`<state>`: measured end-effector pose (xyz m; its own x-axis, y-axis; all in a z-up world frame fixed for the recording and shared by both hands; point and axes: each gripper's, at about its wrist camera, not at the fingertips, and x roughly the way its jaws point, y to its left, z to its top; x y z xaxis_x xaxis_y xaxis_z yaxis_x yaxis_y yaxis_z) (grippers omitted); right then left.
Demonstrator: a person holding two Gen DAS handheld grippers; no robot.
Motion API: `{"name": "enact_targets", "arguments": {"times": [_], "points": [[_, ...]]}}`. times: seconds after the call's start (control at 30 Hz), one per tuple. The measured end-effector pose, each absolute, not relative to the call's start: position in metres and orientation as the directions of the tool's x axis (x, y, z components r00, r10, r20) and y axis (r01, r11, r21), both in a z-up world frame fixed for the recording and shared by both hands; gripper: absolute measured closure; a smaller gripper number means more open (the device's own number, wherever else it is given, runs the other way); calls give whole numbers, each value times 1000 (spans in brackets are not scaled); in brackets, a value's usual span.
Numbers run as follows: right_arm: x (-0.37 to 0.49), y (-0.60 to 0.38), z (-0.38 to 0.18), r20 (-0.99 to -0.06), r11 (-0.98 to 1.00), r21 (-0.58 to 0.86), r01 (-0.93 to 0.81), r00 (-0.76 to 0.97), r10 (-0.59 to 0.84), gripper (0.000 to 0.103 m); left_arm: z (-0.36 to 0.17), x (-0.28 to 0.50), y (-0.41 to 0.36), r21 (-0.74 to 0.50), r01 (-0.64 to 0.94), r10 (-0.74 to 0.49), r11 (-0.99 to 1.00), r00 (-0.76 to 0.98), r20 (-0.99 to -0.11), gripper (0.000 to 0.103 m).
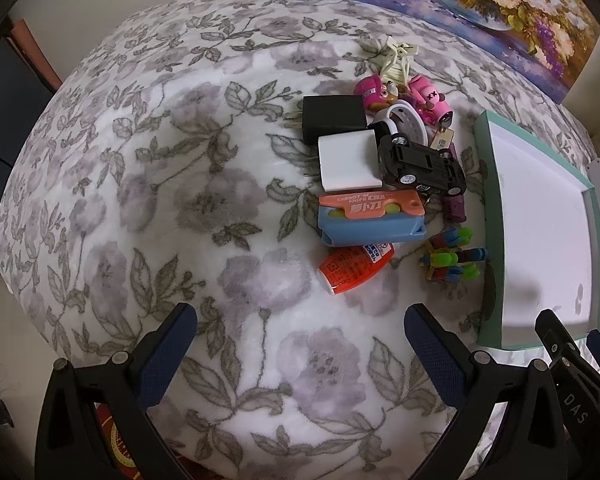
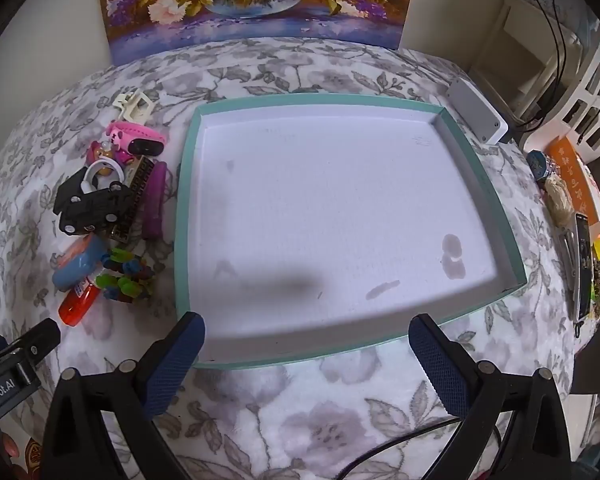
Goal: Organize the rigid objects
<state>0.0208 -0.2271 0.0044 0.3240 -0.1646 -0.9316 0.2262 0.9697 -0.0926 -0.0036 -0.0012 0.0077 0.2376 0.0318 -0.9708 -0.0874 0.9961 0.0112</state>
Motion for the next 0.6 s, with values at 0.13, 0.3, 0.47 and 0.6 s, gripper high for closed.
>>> {"name": "enact_targets", "arguments": {"times": [0.13, 0.3, 0.47, 0.6], "points": [[21, -226, 4, -932, 970, -95, 225, 323, -166, 0, 8, -3, 0, 15, -90, 36, 996, 237, -971, 0], [20, -225, 4, -935, 970, -98, 222, 314, -166, 0, 7, -3, 1, 20, -96, 42, 995, 235, -971, 0], [22, -225, 4, -931, 970, -95, 223, 324, -165, 0, 7, -2, 1, 27, -99, 50, 995, 235, -971, 0], [22, -225, 4, -933, 971, -96, 221, 320, -165, 0, 6, -2, 1, 31, -101, 54, 994, 232, -971, 0]]}}
